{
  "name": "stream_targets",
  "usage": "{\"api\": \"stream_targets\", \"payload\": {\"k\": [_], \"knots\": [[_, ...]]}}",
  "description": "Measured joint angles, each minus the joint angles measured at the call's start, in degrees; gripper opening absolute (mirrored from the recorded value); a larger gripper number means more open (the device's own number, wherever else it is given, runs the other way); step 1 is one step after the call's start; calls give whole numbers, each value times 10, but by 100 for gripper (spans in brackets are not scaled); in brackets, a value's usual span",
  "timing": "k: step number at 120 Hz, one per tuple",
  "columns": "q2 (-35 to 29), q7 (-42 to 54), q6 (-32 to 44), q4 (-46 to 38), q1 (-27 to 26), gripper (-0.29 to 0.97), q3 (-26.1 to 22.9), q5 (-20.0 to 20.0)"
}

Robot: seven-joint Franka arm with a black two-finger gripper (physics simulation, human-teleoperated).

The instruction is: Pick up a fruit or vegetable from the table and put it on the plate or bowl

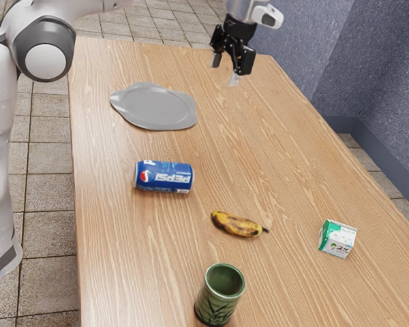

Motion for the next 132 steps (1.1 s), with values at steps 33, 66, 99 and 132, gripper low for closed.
{"api": "stream_targets", "payload": {"k": [33, 66, 99, 132], "knots": [[-4, -13, 27, 3, 0, 68, 0, -2], [-64, -19, 33, 60, 34, 68, -93, 2], [53, -24, 57, 56, -64, 68, -138, 26], [77, -28, 105, 45, -71, 68, -138, 46]]}}
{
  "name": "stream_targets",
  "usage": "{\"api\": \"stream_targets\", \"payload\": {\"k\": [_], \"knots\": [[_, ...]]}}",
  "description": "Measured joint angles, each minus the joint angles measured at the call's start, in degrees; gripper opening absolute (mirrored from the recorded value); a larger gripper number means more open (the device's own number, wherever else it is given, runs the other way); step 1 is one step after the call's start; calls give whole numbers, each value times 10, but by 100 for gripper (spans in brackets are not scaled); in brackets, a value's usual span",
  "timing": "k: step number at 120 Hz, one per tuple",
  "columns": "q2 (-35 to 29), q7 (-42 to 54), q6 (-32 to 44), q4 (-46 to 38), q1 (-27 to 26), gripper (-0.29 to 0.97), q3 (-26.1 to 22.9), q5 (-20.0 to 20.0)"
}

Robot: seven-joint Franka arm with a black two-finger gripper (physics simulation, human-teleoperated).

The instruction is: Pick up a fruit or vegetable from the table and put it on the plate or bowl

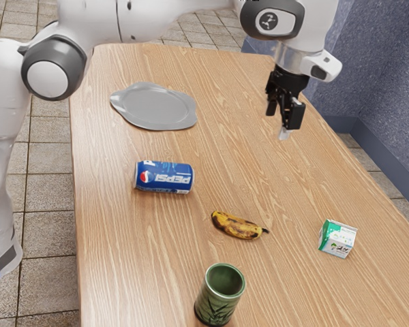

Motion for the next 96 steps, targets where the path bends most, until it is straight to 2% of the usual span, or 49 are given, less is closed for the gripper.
{"api": "stream_targets", "payload": {"k": [25, 32, 43, 56, 96], "knots": [[-107, -7, 112, -272, -1, 68, -3, -14], [-123, -9, 150, -319, -2, 68, -4, -24], [-139, -8, 201, -368, 4, 68, -14, -31], [-130, -6, 249, -387, 4, 68, -25, -35], [-129, -1, 354, -469, -3, 68, -34, -38]]}}
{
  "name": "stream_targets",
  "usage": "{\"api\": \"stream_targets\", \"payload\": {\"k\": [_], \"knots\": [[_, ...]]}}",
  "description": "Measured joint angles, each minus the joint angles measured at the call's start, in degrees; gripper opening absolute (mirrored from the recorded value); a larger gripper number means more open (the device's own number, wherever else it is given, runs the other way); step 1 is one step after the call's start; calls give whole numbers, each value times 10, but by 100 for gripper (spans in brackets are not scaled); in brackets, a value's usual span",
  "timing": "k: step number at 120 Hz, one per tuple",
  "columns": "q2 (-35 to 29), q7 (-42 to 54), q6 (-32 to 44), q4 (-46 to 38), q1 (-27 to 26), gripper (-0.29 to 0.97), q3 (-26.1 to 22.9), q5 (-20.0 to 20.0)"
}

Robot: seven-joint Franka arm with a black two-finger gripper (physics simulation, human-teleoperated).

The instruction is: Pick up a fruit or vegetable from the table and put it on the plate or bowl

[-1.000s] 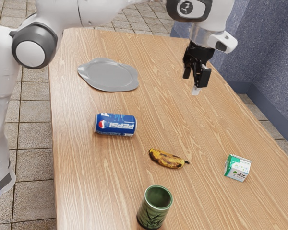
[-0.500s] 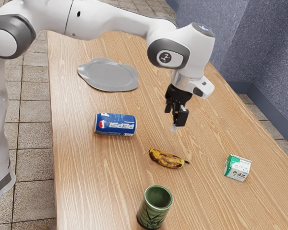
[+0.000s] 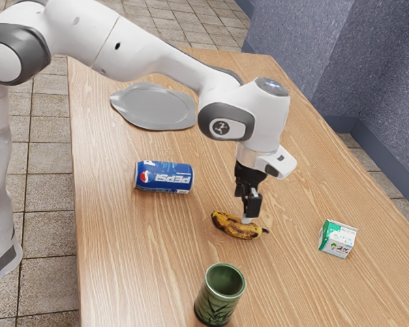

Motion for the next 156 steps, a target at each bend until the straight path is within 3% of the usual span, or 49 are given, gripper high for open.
{"api": "stream_targets", "payload": {"k": [36, 84, 156], "knots": [[-37, 3, 23, -36, -1, 68, 11, 0], [-19, 8, 32, -38, 5, 68, 16, 1], [-20, 92, 71, -53, 41, 68, 12, 9]]}}
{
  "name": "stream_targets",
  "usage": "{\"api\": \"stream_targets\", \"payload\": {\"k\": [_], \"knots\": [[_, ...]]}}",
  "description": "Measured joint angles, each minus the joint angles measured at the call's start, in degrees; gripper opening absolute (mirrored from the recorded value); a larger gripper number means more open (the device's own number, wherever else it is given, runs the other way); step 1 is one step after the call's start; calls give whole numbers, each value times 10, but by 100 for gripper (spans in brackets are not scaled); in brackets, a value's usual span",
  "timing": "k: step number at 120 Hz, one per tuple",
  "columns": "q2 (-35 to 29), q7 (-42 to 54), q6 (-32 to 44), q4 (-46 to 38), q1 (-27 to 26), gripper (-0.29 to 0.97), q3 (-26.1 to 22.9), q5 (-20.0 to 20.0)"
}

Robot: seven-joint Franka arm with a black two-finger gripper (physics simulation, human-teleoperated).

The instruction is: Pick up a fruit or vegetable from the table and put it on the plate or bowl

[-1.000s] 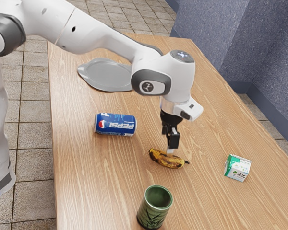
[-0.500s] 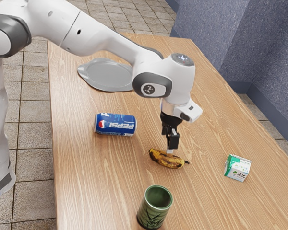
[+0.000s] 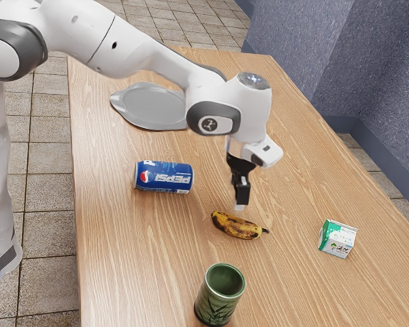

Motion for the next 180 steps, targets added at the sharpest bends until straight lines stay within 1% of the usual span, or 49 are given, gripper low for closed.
{"api": "stream_targets", "payload": {"k": [24, 41, 72, 116, 180], "knots": [[2, 15, 2, 2, 0, 68, -3, -1], [5, 27, -32, 34, -10, 68, -3, -1], [17, 42, -64, 37, -35, 68, -2, -3], [19, 54, -52, 25, -19, 68, -2, -5], [47, 61, -10, 14, -29, 68, -3, -7]]}}
